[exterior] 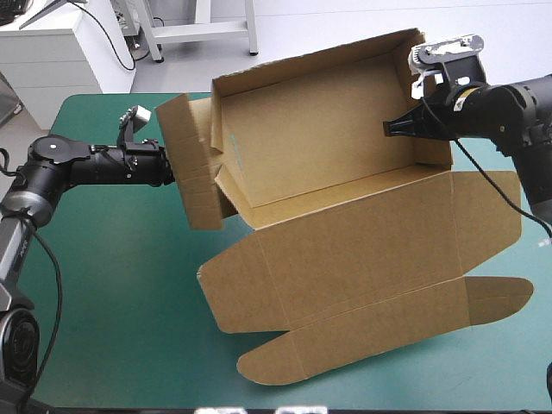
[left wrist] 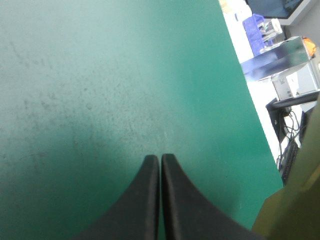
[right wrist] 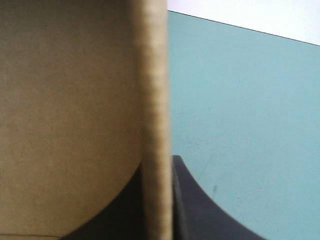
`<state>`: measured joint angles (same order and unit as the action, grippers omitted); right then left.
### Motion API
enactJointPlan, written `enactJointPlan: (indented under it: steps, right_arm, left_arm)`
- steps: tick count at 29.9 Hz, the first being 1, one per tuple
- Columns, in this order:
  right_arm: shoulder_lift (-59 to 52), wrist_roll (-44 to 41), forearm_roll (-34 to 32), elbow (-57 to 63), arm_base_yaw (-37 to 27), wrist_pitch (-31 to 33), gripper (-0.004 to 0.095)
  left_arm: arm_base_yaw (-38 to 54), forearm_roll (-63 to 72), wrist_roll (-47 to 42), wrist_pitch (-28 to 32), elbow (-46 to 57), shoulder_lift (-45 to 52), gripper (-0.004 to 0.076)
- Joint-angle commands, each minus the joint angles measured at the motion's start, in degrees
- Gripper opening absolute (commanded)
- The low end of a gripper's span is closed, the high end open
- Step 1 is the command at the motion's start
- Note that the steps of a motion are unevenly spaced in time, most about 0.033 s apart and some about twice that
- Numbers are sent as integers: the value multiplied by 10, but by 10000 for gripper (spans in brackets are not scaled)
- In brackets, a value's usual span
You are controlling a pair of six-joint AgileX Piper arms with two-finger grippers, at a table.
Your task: Fold the box
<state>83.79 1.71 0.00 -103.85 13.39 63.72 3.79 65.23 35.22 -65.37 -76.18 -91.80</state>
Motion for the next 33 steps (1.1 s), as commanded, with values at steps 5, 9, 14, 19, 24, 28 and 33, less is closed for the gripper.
enactJointPlan:
  steps: [5,9,14,19,24,28,33]
  right_arm:
    - [-19,-13,-24,-19,-2,-42,-20]
    - [-15,-13,-24,-19,-2,-41,-19]
    - [-6,-13,-22,-17,-2,-39,-19]
    - [3,-13,-22,-16,-2,-36,-19]
    - [13,-13,-22,-16,-2,-36,-19]
    - [14,-13,-22,-16,-2,-36,-20]
    - [14,-13,-22,-16,-2,-36,-20]
  left_arm:
    - [-20,60,-3,-10,-13,69,-8]
    - [-47,63,-3,-13,-13,77,-8]
    - [-56,70,-3,-13,-13,90,-8]
    - [-56,80,-1,-15,-13,114,-8]
    - [-56,80,-6,-14,-13,133,-8]
    - [-56,76,0,-16,-13,134,-6]
    - [-56,86,30,-13,-13,134,98]
